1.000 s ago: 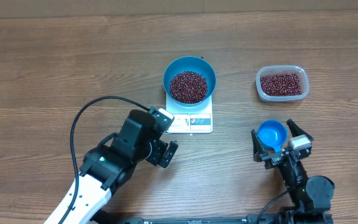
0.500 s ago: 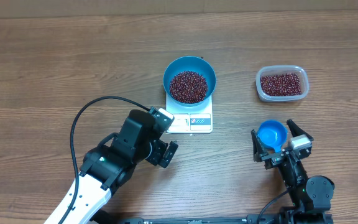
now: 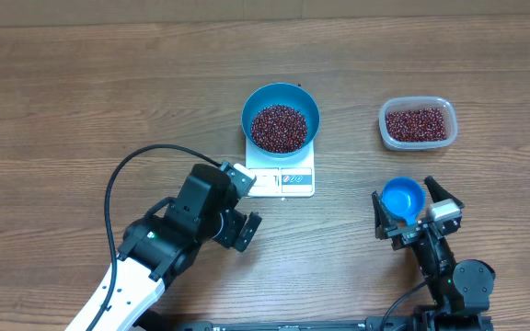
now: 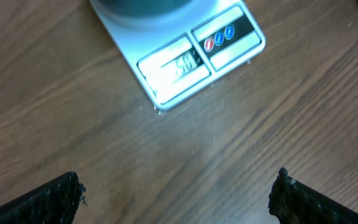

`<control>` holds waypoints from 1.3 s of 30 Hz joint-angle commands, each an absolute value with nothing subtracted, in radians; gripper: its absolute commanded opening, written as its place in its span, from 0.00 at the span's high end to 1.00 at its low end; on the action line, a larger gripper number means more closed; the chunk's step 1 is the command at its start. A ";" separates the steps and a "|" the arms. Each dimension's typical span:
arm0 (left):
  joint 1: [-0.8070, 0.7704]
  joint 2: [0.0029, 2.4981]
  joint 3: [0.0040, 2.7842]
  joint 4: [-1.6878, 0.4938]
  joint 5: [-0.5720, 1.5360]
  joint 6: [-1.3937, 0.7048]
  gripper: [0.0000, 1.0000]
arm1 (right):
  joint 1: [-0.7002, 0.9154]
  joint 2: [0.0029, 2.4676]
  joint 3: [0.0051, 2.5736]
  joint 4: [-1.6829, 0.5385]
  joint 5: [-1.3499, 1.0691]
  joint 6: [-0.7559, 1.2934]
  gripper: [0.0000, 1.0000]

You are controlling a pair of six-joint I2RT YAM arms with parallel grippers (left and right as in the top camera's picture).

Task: Scoop item into bowl and weigh 150g on scale

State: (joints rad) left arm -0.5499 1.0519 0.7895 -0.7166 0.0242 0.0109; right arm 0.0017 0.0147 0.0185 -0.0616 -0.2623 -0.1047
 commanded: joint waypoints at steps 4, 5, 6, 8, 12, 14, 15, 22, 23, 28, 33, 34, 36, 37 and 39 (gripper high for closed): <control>-0.496 0.984 0.788 -0.747 0.031 0.022 0.00 | 0.005 0.003 0.008 -0.058 -0.258 -0.099 0.00; -0.483 0.971 0.788 -0.732 0.044 0.022 0.00 | 0.005 0.003 0.008 -0.058 -0.258 -0.099 0.00; -0.467 0.957 0.788 -0.708 0.053 0.022 0.01 | 0.005 0.003 0.008 -0.058 -0.258 -0.099 0.00; -0.431 0.926 0.788 -0.647 0.074 0.022 0.01 | 0.005 0.003 0.008 -0.058 -0.258 -0.099 0.00; -0.359 0.855 0.788 -0.559 0.086 0.022 0.00 | 0.005 0.003 0.008 -0.058 -0.258 -0.099 0.00; -0.325 0.827 0.787 -0.524 0.086 0.022 0.00 | 0.005 0.003 0.008 -0.058 -0.258 -0.099 0.00; -0.304 0.811 0.787 -0.501 0.086 0.022 0.00 | 0.005 0.003 0.008 -0.058 -0.258 -0.099 0.00; -0.178 0.704 0.779 -0.392 0.078 0.023 0.00 | 0.005 0.003 0.008 -0.058 -0.258 -0.099 0.00; -0.160 0.686 0.768 -0.368 0.078 0.023 0.01 | 0.005 0.003 0.008 -0.058 -0.258 -0.099 0.00; -0.097 0.580 0.682 -0.245 0.078 0.024 0.00 | 0.005 0.003 0.008 -0.058 -0.258 -0.099 0.00; -0.069 0.464 0.527 -0.083 0.077 0.028 0.00 | 0.005 0.003 0.008 -0.058 -0.258 -0.099 0.00; -0.069 0.445 0.496 -0.063 0.076 0.031 0.00 | 0.005 0.003 0.008 -0.058 -0.258 -0.099 0.00; -0.069 0.405 0.429 -0.023 0.070 0.031 0.00 | 0.005 0.003 0.008 -0.058 -0.258 -0.099 0.00; -0.069 0.385 0.396 0.000 0.070 0.031 0.00 | 0.005 0.003 0.008 -0.058 -0.258 -0.099 0.00; -0.069 0.352 0.336 0.038 0.070 0.031 0.00 | 0.005 0.003 0.008 -0.058 -0.258 -0.099 0.00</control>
State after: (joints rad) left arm -0.0761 0.3958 0.4072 0.0086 0.0742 0.0124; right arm 0.0017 0.0147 0.0185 -0.0628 -0.2623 -0.1047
